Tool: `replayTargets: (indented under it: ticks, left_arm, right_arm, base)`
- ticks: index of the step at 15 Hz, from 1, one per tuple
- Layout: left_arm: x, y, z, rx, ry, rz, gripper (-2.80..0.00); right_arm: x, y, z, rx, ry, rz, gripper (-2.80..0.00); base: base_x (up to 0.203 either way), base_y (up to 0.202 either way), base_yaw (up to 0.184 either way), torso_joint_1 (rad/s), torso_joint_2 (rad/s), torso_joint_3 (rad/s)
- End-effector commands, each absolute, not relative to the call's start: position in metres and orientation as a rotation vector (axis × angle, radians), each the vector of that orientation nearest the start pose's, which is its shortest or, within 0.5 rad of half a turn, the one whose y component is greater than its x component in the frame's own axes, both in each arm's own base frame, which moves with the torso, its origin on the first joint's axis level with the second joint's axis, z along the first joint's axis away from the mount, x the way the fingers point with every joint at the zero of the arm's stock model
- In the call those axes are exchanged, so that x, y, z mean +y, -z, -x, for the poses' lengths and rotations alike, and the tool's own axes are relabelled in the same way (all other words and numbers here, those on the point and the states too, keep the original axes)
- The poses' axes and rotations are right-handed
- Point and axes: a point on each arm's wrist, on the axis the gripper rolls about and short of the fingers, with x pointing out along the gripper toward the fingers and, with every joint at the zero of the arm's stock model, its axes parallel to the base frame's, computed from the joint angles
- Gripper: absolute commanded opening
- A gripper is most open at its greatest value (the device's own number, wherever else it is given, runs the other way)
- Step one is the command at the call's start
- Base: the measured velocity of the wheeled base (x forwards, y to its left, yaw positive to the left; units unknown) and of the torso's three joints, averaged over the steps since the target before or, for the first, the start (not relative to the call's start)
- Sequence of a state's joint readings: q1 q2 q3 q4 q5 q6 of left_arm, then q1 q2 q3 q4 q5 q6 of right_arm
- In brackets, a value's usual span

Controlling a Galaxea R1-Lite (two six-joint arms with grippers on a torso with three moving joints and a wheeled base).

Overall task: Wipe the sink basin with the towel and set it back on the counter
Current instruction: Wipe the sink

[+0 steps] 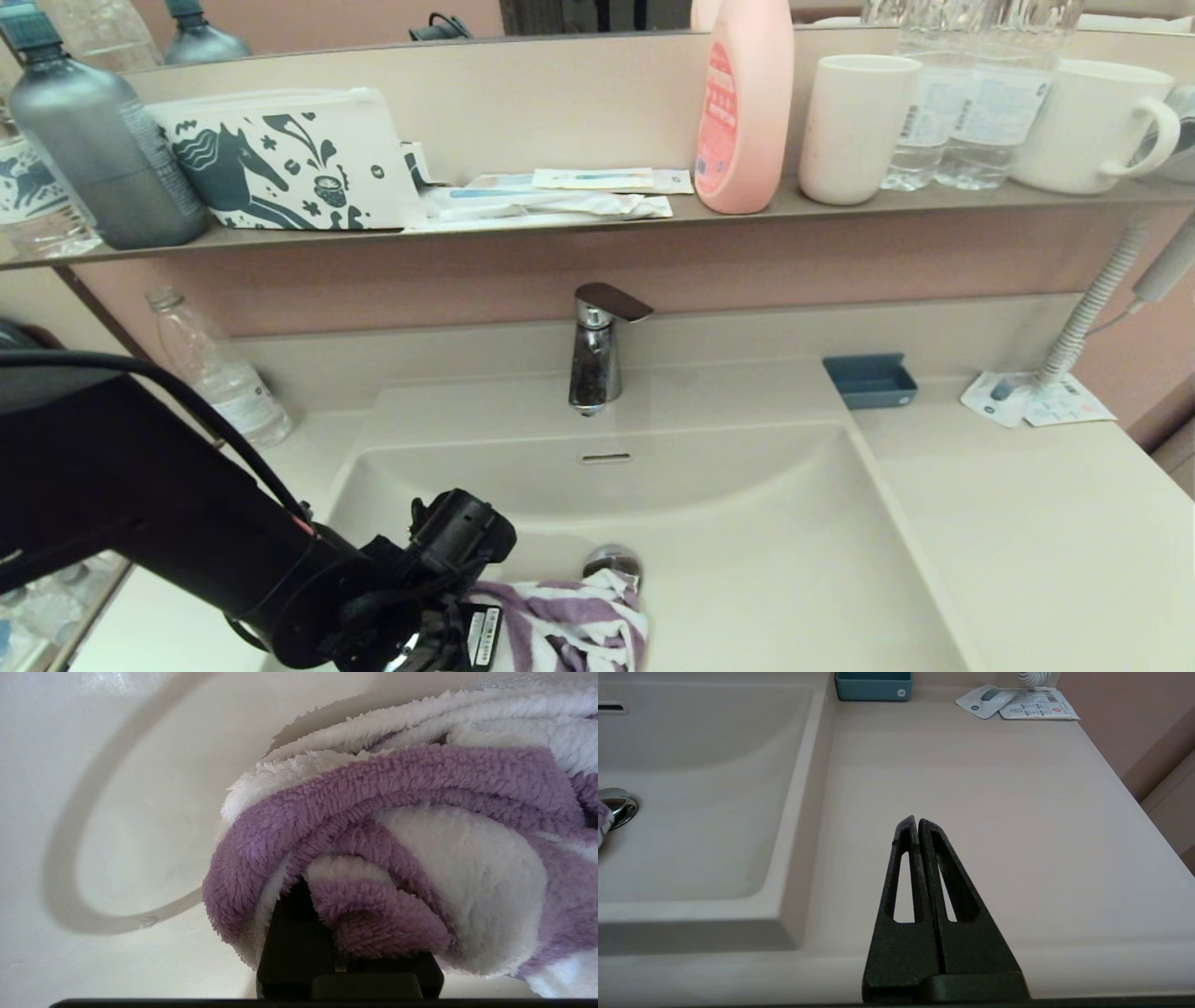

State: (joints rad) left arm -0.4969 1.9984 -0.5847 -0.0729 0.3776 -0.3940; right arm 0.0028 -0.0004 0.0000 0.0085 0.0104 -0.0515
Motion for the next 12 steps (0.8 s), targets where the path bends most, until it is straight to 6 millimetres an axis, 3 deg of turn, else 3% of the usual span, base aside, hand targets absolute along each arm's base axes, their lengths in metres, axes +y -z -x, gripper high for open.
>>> replayTargets:
  ticks: [1,3,7,12]
  left_arm:
    - [-0.107,-0.010,-0.220,1.224,-0.149,-0.228,-2.80]
    - [-0.122,-0.003,-0.221,1.203,-0.104,-0.208,-2.80]
    - [-0.176,0.004,-0.220,1.150,-0.052,-0.130,-2.80]
    - [-0.239,-0.017,-0.225,1.195,-0.073,-0.071,-2.80]
  right_arm:
    - [0.000,-0.075,0.023,0.007,-0.014,0.052,-2.80]
    - [0.000,-0.075,0.023,0.009,-0.014,0.052,-2.80]
    - [0.000,-0.075,0.023,0.009,-0.014,0.052,-2.80]
    - [0.000,-0.075,0.023,0.009,-0.014,0.052,-2.80]
  base:
    - [0.000,0.000,0.000,0.000,0.00,0.000]
    - [0.000,0.000,0.000,0.000,0.00,0.000]
    - [0.000,0.000,0.000,0.000,0.00,0.000]
    - [0.000,0.000,0.000,0.000,0.00,0.000]
